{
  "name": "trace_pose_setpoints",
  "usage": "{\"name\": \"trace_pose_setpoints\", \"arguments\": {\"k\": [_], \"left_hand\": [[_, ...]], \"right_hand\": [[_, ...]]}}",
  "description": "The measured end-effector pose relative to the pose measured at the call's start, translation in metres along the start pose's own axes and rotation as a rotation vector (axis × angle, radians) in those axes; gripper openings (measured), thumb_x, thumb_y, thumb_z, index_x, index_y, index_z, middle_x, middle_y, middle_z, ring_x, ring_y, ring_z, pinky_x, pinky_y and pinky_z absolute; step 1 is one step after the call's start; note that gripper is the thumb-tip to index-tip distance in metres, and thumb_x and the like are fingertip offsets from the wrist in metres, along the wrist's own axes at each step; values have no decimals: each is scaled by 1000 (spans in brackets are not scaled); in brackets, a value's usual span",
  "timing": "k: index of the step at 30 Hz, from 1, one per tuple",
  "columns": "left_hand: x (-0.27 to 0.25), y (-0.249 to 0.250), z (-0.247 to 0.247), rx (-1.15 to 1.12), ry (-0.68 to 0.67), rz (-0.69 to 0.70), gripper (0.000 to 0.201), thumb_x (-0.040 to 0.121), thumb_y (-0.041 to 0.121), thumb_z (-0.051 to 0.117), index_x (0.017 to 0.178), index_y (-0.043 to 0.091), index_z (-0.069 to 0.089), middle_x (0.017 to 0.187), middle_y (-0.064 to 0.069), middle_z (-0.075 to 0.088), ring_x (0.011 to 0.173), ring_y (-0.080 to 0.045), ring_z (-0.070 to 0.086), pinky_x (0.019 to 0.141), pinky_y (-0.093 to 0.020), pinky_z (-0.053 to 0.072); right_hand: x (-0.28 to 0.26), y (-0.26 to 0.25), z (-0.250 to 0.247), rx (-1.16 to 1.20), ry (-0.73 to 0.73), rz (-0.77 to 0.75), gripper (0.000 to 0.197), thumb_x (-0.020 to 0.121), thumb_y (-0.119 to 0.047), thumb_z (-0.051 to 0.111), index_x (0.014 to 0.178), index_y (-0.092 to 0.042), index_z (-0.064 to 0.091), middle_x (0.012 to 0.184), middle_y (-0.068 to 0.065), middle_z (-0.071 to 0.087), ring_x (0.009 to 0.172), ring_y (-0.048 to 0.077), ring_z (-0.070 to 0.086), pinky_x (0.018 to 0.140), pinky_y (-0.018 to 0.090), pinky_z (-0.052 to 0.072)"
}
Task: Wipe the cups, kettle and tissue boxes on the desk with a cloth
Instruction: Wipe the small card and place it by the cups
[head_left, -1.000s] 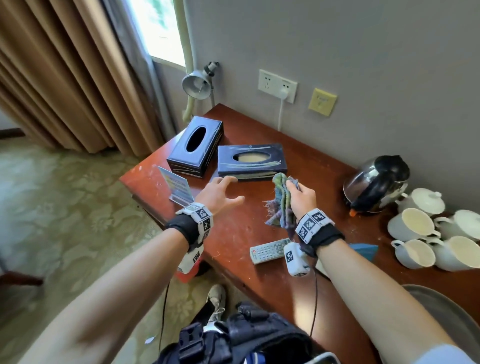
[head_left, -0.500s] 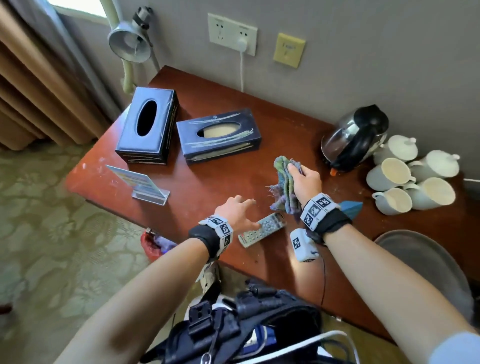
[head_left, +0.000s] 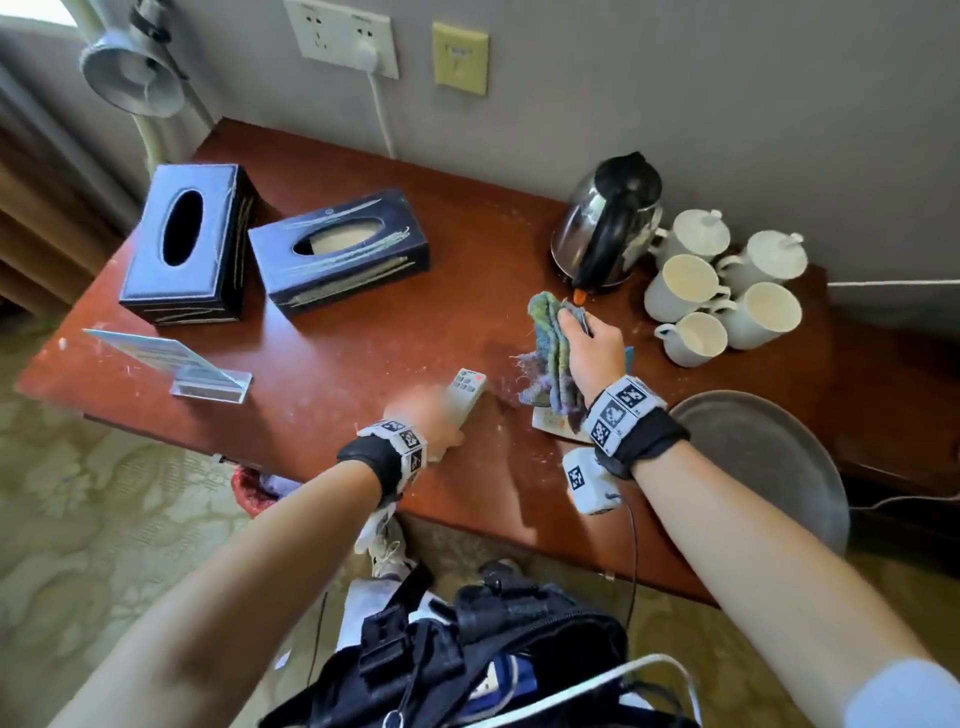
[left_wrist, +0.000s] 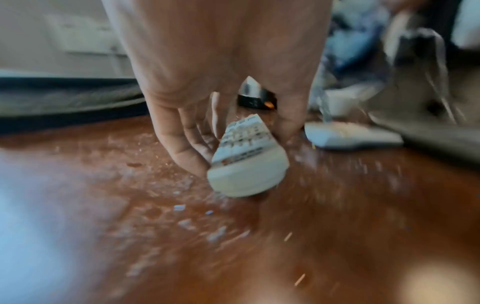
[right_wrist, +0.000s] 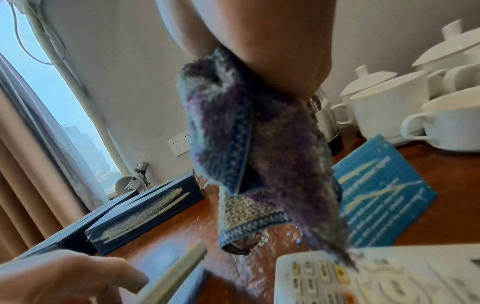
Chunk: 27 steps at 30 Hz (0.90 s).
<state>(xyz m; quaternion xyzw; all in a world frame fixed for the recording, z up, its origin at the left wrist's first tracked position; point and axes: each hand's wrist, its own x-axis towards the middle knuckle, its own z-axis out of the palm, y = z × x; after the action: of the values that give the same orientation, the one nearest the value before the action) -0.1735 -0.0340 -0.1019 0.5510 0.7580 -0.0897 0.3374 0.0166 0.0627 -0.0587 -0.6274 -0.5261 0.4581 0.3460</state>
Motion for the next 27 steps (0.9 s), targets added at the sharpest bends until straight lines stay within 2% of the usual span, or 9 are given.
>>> {"name": "trace_pose_setpoints", "arguments": {"k": [4, 7, 9, 11, 14, 17, 20, 23, 27], "left_hand": [[-4, 16, -18, -773, 0, -5, 63, 84, 15, 73, 141, 14, 47, 105, -7, 63, 72, -21, 61, 55, -28, 53], [-18, 36, -43, -1030, -19, 127, 67, 88, 5, 67, 146, 23, 41, 99, -6, 64, 71, -19, 62, 61, -33, 55], [-25, 48, -60, -1081, -26, 231, 64, 91, 5, 63, 147, 29, 42, 97, -5, 66, 76, -20, 66, 68, -36, 55], [-31, 59, -73, -1112, -9, 306, 60, 93, 5, 59, 146, 29, 44, 95, -6, 69, 78, -20, 68, 67, -35, 56], [-40, 78, -86, -1109, -9, 410, 61, 94, 4, 59, 149, 27, 43, 100, -7, 70, 92, -25, 69, 83, -45, 58], [-49, 93, -95, -1124, -40, 468, 72, 91, -2, 61, 152, 27, 35, 99, -6, 68, 89, -22, 71, 79, -37, 60], [-53, 102, -101, -1163, 3, 472, 75, 90, -5, 60, 154, 23, 32, 97, -9, 68, 86, -22, 71, 74, -35, 59], [-49, 102, -109, -1256, 60, 436, 73, 91, -9, 56, 154, 22, 33, 87, -5, 71, 82, -23, 72, 70, -33, 59], [-58, 101, -113, -1183, -6, 455, 71, 92, -9, 54, 152, 25, 37, 90, -5, 69, 83, -22, 73, 72, -32, 59]], "right_hand": [[-2, -6, -20, 75, 13, -46, 22, 97, -30, 56, 103, -16, 72, 96, 0, 73, 93, 18, 68, 86, 30, 55], [-5, -14, -28, 140, -13, -79, 30, 96, -34, 56, 115, -15, 71, 96, 0, 74, 86, 17, 71, 82, 39, 60], [-6, -22, -29, 178, -29, -113, 30, 97, -33, 56, 118, -16, 70, 98, 0, 74, 88, 16, 71, 85, 41, 59], [-7, -32, -29, 199, -31, -150, 32, 97, -32, 57, 125, -22, 66, 114, -4, 71, 107, 13, 66, 99, 40, 52], [-8, -47, -23, 270, -76, -155, 40, 96, -31, 60, 135, -29, 58, 130, -7, 64, 121, 8, 58, 107, 36, 46], [-9, -59, -18, 358, -84, -124, 43, 95, -31, 60, 138, -31, 55, 134, -8, 61, 123, 8, 57, 108, 36, 45], [-15, -64, -19, 428, -90, -106, 37, 98, -25, 58, 135, -22, 59, 128, -3, 65, 116, 10, 62, 102, 30, 50], [-33, -56, -22, 403, -124, -130, 24, 98, -24, 58, 120, -21, 67, 107, -3, 73, 97, 8, 69, 83, 23, 54], [-39, -42, -21, 337, -99, -139, 35, 91, -42, 61, 120, -25, 69, 108, -7, 74, 104, 11, 68, 97, 38, 53]]}}
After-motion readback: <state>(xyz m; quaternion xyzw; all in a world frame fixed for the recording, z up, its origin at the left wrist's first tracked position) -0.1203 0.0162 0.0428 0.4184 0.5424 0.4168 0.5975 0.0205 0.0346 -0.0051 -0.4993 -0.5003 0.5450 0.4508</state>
